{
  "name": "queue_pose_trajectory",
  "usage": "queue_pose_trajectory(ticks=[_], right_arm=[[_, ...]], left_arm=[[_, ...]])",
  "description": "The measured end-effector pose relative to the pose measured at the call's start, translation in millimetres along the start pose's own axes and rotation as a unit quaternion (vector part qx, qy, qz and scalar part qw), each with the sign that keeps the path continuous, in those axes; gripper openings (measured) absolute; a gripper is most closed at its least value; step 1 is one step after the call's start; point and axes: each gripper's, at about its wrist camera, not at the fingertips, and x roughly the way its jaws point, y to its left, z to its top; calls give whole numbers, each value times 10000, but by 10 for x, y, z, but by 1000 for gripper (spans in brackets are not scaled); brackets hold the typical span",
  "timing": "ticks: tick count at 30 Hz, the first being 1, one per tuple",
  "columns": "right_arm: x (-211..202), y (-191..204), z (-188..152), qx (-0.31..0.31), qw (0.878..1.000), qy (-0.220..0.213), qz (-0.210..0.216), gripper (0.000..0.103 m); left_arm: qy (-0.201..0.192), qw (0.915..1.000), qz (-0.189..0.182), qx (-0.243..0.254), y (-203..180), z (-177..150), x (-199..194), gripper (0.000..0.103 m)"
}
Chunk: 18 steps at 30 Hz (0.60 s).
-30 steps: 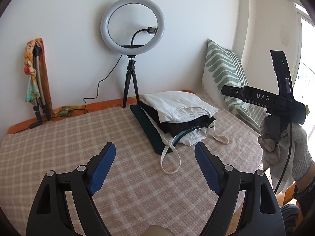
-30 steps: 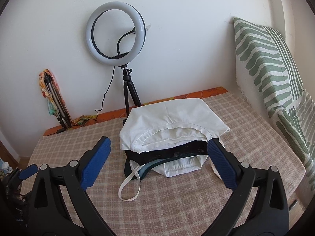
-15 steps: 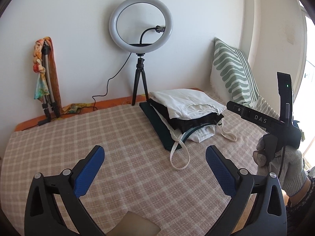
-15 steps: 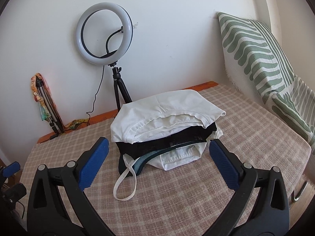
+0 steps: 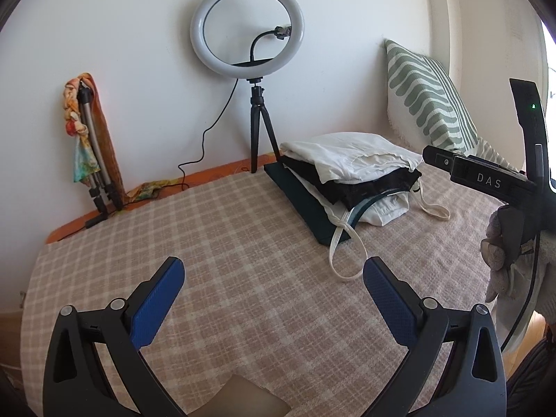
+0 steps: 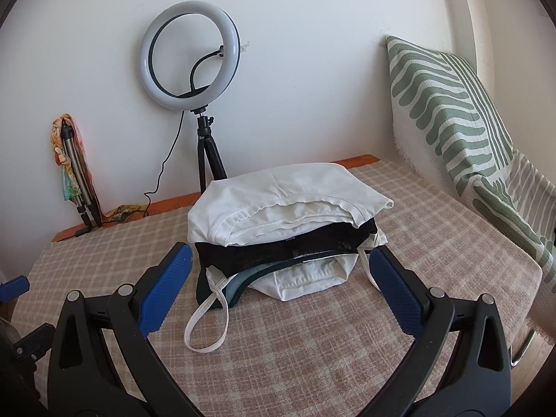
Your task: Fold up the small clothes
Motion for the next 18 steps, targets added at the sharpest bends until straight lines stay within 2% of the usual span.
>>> queue_pose_trajectory(ticks=[18], right_arm=[[13, -42, -36, 154, 9998, 108, 20, 103]], left_arm=[[132, 9999, -67, 63, -51, -71, 7, 102]])
